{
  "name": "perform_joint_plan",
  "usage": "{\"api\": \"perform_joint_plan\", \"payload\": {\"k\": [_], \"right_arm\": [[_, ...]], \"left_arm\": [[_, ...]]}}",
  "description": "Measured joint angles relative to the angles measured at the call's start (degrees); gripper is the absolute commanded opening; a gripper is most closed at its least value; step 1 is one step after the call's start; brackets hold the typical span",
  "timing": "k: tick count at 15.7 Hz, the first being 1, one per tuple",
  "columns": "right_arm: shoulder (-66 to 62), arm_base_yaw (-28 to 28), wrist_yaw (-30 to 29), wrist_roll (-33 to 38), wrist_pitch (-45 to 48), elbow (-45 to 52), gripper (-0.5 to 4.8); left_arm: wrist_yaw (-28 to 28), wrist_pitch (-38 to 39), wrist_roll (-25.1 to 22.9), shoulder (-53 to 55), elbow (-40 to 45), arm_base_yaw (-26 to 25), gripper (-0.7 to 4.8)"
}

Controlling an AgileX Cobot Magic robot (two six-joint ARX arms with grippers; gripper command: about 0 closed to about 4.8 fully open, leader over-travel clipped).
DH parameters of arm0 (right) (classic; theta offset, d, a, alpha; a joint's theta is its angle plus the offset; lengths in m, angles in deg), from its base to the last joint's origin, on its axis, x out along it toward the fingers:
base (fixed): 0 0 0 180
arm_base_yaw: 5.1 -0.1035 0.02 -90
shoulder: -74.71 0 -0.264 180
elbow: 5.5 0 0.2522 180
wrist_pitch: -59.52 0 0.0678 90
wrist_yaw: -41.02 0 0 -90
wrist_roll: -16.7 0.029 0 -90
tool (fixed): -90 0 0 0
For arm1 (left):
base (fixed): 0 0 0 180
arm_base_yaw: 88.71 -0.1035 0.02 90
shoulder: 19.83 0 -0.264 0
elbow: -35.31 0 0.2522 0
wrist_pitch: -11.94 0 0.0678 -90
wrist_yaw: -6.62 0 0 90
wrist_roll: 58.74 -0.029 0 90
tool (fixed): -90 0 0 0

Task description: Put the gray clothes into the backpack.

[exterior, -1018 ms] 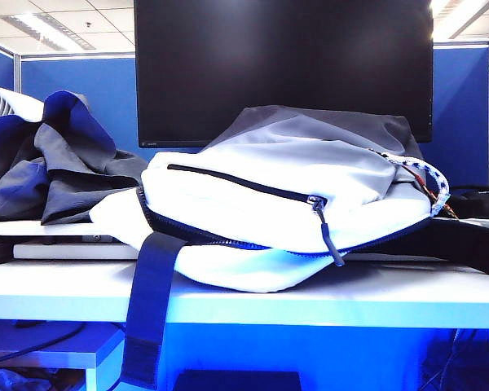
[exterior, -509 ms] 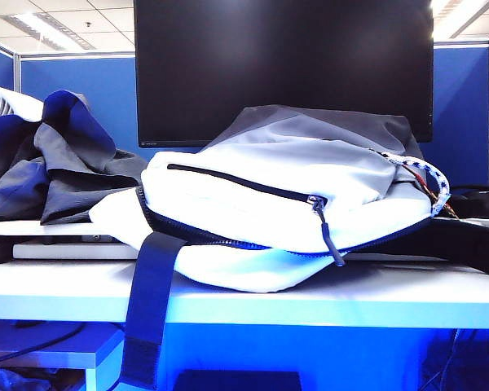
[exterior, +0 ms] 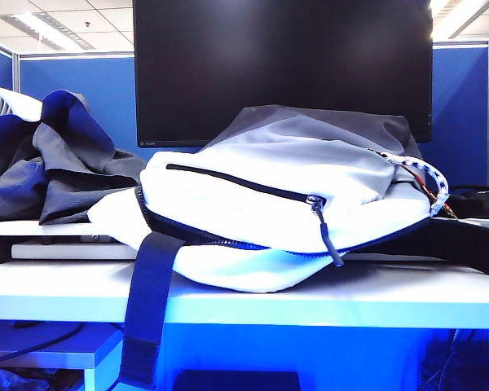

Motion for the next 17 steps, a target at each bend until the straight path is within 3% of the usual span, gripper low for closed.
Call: {"api": "perform_joint_plan", "payload": {"k": [3, 5, 7, 9, 10, 11, 13, 16, 17], "right_arm": [[-13.22, -0.35, -12.57, -4.04, 0.24, -12.22, 0.01], [-23.06, -0.68, -21.57, -5.68, -0.90, -18.51, 0.09], [-29.79, -4.07, -25.83, -6.23, -2.43, -21.40, 0.54], [-39.10, -12.31, -26.53, -8.55, -3.56, -23.54, 0.57], [-44.28, -17.14, -26.08, -11.58, -4.72, -24.87, 0.85], [-48.98, -21.73, -24.52, -15.37, -5.97, -26.18, 1.58], [-54.45, -27.56, -19.54, -22.36, -10.19, -26.56, 4.07], [-62.23, -35.78, -1.97, -41.46, -18.56, -26.75, 4.79], [-63.36, -37.73, 4.07, -47.89, -20.76, -26.77, 4.79]], "left_arm": [[0.85, 18.10, -21.88, 1.64, -11.43, 0.00, 0.80], [0.87, 25.05, -34.18, 5.09, -16.13, 0.00, 0.80], [0.85, 27.61, -40.17, 9.20, -18.38, 0.00, 0.80], [0.85, 27.78, -42.93, 14.08, -19.08, 0.00, 0.80], [0.85, 27.71, -43.17, 16.09, -19.08, 0.00, 0.80], [0.98, 27.71, -43.28, 18.38, -19.10, 0.00, 0.80], [1.31, 28.94, -43.28, 21.24, -19.08, 0.00, 0.80], [1.40, 28.96, -44.26, 25.55, -19.08, 0.00, 0.80], [1.36, 28.87, -44.83, 26.60, -19.08, 0.00, 0.80]]}}
